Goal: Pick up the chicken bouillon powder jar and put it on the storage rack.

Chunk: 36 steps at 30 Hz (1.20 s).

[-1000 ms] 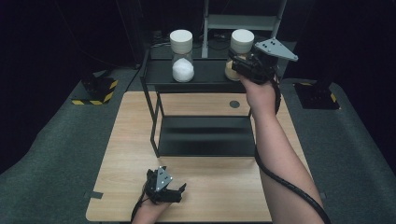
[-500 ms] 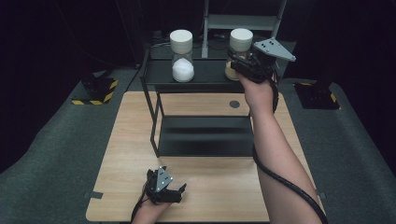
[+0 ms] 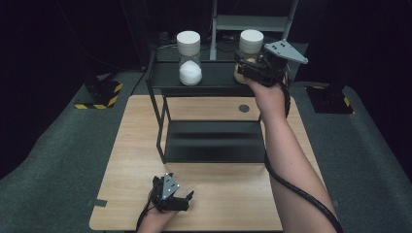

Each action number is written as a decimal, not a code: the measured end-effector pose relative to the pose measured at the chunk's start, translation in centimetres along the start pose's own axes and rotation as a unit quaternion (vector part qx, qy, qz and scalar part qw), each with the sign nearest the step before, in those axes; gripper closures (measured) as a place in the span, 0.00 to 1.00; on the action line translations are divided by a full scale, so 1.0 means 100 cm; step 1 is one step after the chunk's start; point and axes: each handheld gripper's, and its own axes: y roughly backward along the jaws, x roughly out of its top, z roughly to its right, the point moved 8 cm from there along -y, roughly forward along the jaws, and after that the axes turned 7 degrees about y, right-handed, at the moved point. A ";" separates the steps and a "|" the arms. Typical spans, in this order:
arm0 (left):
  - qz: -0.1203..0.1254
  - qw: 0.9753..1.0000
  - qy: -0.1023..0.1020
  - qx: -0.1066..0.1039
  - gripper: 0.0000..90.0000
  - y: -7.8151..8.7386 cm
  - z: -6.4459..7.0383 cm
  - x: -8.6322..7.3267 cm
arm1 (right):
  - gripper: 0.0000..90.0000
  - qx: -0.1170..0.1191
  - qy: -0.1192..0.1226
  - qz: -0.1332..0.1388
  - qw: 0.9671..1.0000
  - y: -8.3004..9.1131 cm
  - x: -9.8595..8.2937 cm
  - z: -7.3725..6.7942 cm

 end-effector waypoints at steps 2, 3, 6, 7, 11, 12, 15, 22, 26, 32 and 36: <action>0.000 1.000 0.001 0.000 0.01 0.000 0.000 0.000 | 0.02 -0.002 -0.004 -0.002 1.000 0.000 0.001 0.000; 0.001 1.000 0.001 0.000 0.01 0.000 0.000 0.000 | 0.00 -0.002 -0.003 -0.002 1.000 0.001 0.001 0.000; 0.000 1.000 0.000 0.000 0.01 0.000 0.000 0.000 | 0.00 0.001 0.000 0.000 1.000 0.003 0.001 -0.002; 0.000 1.000 0.000 0.000 0.01 0.000 0.000 0.000 | 0.00 0.001 0.000 0.001 1.000 0.004 0.001 -0.002; 0.000 1.000 -0.002 0.001 0.01 0.000 0.001 0.000 | 0.00 0.002 0.004 -0.002 1.000 0.008 0.000 -0.003; 0.000 1.000 -0.003 0.001 0.01 0.000 0.001 0.000 | 0.00 0.002 0.004 -0.001 1.000 0.009 -0.001 -0.004; -0.001 1.000 -0.004 0.001 0.01 0.000 0.001 0.000 | 0.00 0.005 -0.003 0.002 1.000 0.013 -0.004 -0.005; -0.002 1.000 -0.004 0.001 0.01 -0.001 0.001 0.000 | 0.00 0.010 0.009 0.004 1.000 0.025 -0.008 -0.009; -0.002 1.000 -0.006 0.001 0.01 -0.001 0.001 0.000 | 0.00 0.013 0.013 0.005 1.000 0.031 -0.009 -0.012; -0.004 1.000 -0.007 0.001 0.01 -0.001 0.002 0.001 | 0.00 0.020 0.017 0.006 1.000 0.043 -0.012 -0.015; -0.005 1.000 -0.009 0.001 0.01 -0.001 0.002 0.001 | 0.00 0.023 0.019 0.007 1.000 0.053 -0.015 -0.018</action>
